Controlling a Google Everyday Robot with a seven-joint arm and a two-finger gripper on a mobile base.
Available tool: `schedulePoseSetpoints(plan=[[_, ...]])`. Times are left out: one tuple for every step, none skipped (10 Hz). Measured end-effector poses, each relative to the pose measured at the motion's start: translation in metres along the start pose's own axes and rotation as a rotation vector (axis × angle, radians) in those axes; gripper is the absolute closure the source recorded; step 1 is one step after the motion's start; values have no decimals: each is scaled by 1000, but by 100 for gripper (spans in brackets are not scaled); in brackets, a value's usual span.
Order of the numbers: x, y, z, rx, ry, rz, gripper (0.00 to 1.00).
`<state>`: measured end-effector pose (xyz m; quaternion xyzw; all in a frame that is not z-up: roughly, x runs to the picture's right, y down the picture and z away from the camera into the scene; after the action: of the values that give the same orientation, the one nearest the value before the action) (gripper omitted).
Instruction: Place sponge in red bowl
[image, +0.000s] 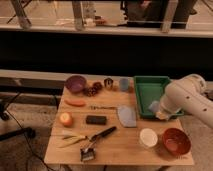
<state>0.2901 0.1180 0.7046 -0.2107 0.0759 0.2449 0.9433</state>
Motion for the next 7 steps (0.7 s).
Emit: schedulePoseSetpoints(plan=[[9,6,2,-8,18,-4,97],[16,12,4,-15,30,-13,97],[21,17,6,-19,41,-28,97],[25,19,7,-23,45,-46,97],[35,20,8,-27,49,-63,97],[42,21,8,-29,50,-78,97],[49,25,8,-36,40,-152,97]])
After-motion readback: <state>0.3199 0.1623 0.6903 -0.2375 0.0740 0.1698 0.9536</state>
